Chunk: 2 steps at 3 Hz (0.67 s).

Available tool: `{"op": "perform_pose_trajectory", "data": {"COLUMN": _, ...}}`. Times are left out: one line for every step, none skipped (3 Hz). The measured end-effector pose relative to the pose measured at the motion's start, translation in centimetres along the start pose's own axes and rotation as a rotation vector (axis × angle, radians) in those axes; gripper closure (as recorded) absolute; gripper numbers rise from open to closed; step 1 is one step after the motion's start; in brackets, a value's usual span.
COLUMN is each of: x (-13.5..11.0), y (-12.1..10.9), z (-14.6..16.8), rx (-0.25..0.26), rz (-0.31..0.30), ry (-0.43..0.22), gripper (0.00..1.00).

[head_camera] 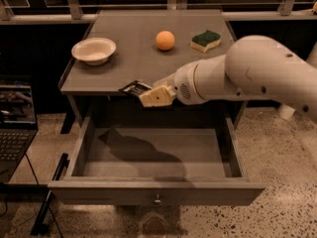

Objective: Place rxbar chocolate into top drawer

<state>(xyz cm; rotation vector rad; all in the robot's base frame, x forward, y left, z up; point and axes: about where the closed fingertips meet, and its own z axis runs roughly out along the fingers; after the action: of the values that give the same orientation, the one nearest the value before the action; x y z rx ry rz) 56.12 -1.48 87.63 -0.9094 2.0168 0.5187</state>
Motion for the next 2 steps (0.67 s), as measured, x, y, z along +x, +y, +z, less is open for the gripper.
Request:
{"op": "perform_pose_trajectory", "data": {"x": 2.6, "y": 1.4, "z": -1.2, "rx": -0.013, "rz": 0.029, "ry": -0.065, "gripper": 1.00}}
{"op": "perform_pose_trajectory", "data": {"x": 6.1, "y": 1.0, "z": -1.0, "rx": 0.003, "rz": 0.097, "ry": -0.153, "gripper": 1.00}}
